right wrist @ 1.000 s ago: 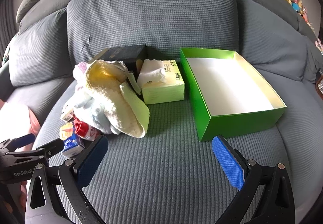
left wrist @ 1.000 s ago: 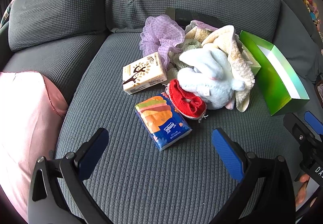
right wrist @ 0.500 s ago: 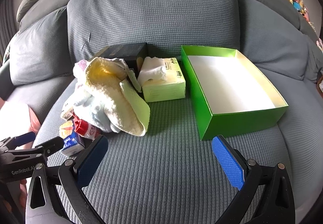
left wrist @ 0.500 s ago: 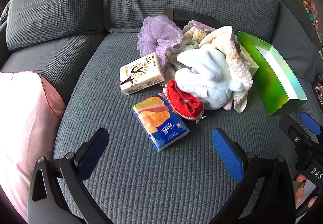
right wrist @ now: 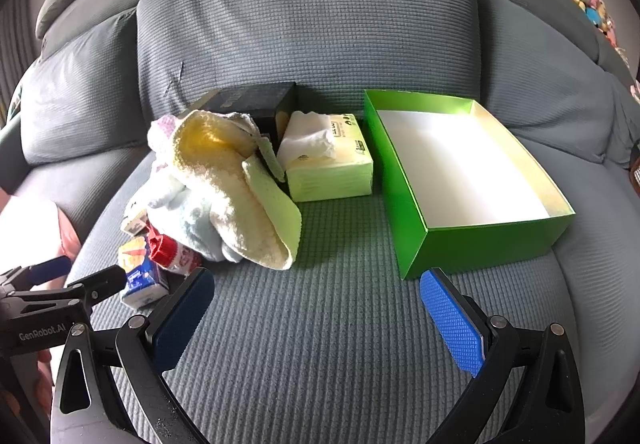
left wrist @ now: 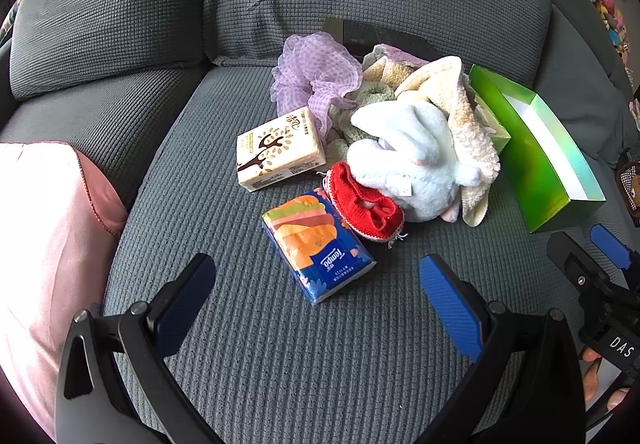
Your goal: Organize soft objects
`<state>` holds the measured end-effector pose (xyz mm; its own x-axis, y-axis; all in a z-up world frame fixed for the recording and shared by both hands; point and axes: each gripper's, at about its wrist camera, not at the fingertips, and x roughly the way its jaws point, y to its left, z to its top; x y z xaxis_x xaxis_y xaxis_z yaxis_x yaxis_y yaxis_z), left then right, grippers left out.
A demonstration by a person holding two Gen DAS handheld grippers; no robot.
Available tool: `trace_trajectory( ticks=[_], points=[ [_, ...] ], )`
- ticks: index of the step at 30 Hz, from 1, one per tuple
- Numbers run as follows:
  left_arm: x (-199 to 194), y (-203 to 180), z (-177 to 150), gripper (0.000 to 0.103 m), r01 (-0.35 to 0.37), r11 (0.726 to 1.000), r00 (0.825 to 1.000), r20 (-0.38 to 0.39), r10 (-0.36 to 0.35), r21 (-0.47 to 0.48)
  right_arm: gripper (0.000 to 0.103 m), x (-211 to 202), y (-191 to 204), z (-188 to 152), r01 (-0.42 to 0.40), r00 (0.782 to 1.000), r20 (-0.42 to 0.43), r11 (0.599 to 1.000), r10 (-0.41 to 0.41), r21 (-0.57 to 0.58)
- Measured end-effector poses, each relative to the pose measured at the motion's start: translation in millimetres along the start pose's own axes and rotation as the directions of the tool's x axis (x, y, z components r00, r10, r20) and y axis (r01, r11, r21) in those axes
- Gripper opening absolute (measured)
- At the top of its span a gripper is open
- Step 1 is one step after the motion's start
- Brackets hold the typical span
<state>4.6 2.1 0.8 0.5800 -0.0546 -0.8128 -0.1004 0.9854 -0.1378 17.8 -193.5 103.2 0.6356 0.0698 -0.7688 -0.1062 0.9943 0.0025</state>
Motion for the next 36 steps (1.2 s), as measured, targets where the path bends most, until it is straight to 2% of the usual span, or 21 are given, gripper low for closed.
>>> trace_trajectory(
  ticks=[9, 17, 21, 24, 27, 28, 29, 31, 36],
  points=[
    [4.2, 9.7, -1.4, 0.102, 0.047, 0.998, 0.999, -0.006, -0.048, -0.028, 0.103, 4.3, 3.1, -5.7, -0.041, 0.999, -0.007, 0.999, 0.041, -0.019],
    [12.0, 24.1, -2.5, 0.101, 0.079, 0.994, 0.996, -0.022, -0.081, -0.070, 0.103, 13.1, 16.2, -17.2, -0.159, 0.987, -0.041, 0.986, 0.157, -0.052],
    [21.3, 32.8, -5.2, 0.100, 0.090, 0.993, 0.995, -0.032, -0.093, -0.076, 0.103, 19.7, 28.9, -24.4, -0.276, 0.960, -0.063, 0.958, 0.272, -0.076],
    [29.0, 37.3, -6.0, 0.094, 0.086, 0.993, 0.995, -0.044, -0.089, -0.076, 0.102, 28.3, 44.5, -31.4, -0.346, 0.937, -0.082, 0.931, 0.338, -0.117],
    [34.7, 41.3, -6.5, 0.090, 0.118, 0.989, 0.991, -0.051, -0.123, -0.085, 0.090, 39.9, 61.1, -37.4, -0.403, 0.913, -0.127, 0.904, 0.388, -0.141],
    [36.5, 41.5, -6.3, 0.087, 0.123, 0.989, 0.991, -0.051, -0.128, -0.082, 0.088, 45.3, 66.9, -38.8, -0.431, 0.900, -0.145, 0.891, 0.412, -0.141],
    [39.1, 41.3, -5.7, 0.080, 0.122, 0.990, 0.990, -0.056, -0.126, -0.074, 0.087, 51.0, 72.5, -39.7, -0.455, 0.887, -0.160, 0.879, 0.434, -0.140],
    [42.4, 42.1, -3.9, 0.074, 0.139, 0.988, 0.987, -0.068, -0.144, -0.069, 0.083, 58.9, 81.5, -41.0, -0.480, 0.873, -0.172, 0.865, 0.456, -0.145],
    [46.2, 44.2, 1.6, 0.074, 0.165, 0.984, 0.983, -0.068, -0.170, -0.064, 0.078, 75.1, 101.0, -39.3, -0.518, 0.852, -0.188, 0.838, 0.488, -0.173]
  ],
)
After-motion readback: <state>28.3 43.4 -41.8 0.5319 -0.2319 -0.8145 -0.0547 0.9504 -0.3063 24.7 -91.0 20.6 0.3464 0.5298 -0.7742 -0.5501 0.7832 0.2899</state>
